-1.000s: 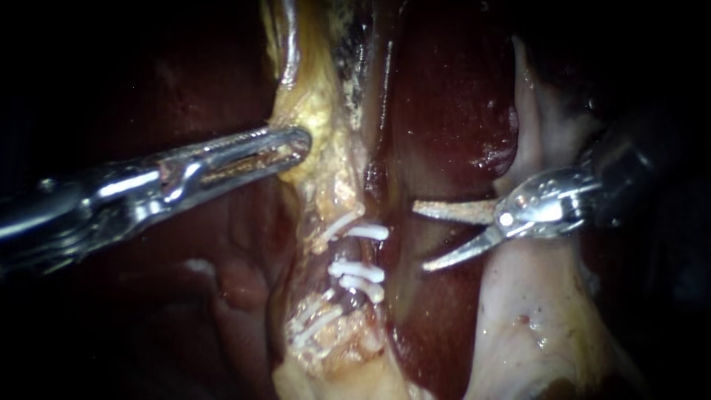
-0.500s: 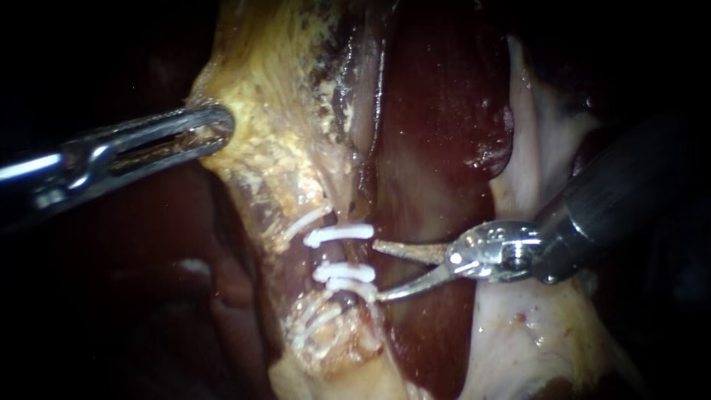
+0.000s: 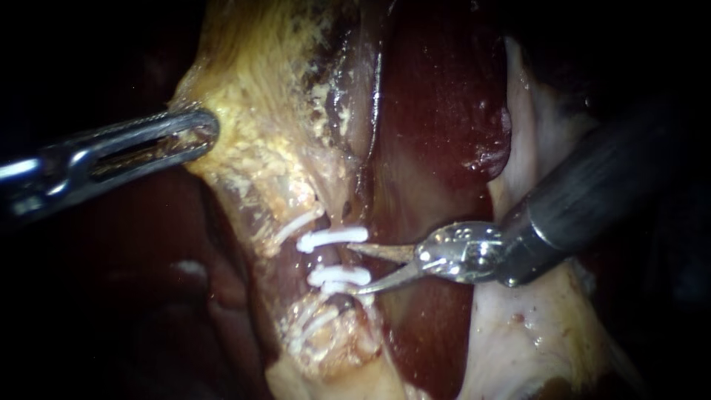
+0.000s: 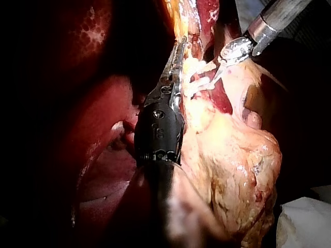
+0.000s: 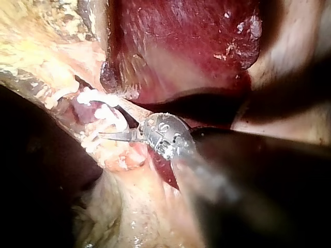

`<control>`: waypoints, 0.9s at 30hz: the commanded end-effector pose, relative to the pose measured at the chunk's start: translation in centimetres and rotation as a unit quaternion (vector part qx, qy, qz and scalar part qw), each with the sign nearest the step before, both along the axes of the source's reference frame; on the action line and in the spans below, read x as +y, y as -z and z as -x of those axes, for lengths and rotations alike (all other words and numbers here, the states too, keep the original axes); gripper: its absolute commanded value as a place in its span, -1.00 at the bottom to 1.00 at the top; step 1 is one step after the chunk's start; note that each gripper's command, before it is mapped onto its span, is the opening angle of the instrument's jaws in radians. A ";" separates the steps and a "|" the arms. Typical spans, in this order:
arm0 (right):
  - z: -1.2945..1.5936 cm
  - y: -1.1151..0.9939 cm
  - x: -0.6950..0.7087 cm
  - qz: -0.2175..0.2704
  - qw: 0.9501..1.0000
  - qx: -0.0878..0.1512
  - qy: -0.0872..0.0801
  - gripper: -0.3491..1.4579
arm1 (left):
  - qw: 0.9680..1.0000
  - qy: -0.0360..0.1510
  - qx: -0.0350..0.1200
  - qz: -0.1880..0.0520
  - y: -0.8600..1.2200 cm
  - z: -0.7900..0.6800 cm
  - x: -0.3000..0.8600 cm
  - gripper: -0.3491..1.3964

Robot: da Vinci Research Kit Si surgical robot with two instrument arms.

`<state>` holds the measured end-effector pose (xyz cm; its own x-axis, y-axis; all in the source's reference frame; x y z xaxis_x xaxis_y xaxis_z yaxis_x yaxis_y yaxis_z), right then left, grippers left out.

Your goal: Go to the cutting position right tube

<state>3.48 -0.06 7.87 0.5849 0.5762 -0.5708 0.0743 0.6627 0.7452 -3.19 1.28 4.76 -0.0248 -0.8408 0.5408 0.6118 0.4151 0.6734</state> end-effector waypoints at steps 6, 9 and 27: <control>-0.13 -0.04 0.02 -0.005 1.000 0.013 0.005 0.90 | 1.000 0.000 0.000 0.000 0.00 0.00 0.00 -1.00; -0.16 -0.03 0.03 -0.010 1.000 0.027 0.007 0.90 | 1.000 0.000 0.000 0.000 0.00 0.00 0.00 -1.00; -0.46 0.05 0.04 -0.022 0.998 0.059 0.011 0.77 | 1.000 0.000 0.000 0.000 0.00 0.01 -0.01 -1.00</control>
